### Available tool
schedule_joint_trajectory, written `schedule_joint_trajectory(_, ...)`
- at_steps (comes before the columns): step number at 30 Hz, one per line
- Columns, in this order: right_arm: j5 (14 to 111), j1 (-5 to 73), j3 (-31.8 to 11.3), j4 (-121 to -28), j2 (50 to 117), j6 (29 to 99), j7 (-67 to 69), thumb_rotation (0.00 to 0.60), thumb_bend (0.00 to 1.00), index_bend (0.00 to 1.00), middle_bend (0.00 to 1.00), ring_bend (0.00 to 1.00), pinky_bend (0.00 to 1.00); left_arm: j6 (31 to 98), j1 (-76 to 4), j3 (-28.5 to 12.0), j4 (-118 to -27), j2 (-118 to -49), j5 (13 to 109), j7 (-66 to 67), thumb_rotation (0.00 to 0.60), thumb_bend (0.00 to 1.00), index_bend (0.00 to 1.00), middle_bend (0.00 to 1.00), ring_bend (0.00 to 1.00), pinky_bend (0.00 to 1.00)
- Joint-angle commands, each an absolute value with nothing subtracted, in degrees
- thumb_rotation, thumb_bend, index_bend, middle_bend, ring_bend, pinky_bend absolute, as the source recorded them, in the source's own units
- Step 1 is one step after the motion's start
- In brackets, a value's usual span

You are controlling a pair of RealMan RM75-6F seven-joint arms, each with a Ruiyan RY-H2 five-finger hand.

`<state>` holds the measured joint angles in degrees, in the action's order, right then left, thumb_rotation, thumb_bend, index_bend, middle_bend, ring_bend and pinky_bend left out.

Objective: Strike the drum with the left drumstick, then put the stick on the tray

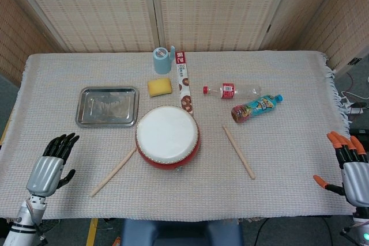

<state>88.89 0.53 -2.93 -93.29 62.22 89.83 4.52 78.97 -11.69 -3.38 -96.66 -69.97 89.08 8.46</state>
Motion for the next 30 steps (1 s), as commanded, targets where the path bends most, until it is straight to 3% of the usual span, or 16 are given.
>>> schedule_joint_trajectory(1,88.9,0.3,-2.9,-93.4,62.1,90.1,4.5,0.6,0.02,0.0,0.05,0.0,0.0,75.0,-14.1,-2.8,-96.7,-72.6,88.6,9.3,0.6,0.25,0.05,0.04,0.03,0.08)
schedule_joint_trajectory(7,88.5,-0.2,-2.9,-93.2,62.1,90.6,4.8,0.6,0.02,0.0,0.05,0.0,0.0,68.0,-16.6,-2.5,-98.4,-76.1,83.0,12.4,0.6,0.25,0.11,0.04,0.05,0.08)
schedule_joint_trajectory(15,89.2,-0.1,-2.9,-93.0,62.0,90.8,5.1,0.6,0.02,0.0,0.05,0.0,0.0,62.6,-19.4,-5.3,-102.3,-79.7,69.9,17.8,0.6,0.28,0.22,0.07,0.07,0.06)
schedule_joint_trajectory(19,88.9,-0.3,-3.0,-92.8,62.0,91.0,5.6,0.6,0.02,0.0,0.05,0.0,0.0,62.7,-19.6,-6.0,-105.2,-80.7,64.0,18.7,0.6,0.3,0.27,0.09,0.08,0.06)
schedule_joint_trajectory(30,89.0,-0.1,-2.9,-91.8,62.2,90.4,6.7,0.6,0.02,0.0,0.05,0.0,0.0,66.6,-20.8,-6.9,-106.6,-85.5,54.7,23.9,0.6,0.29,0.26,0.1,0.09,0.06)
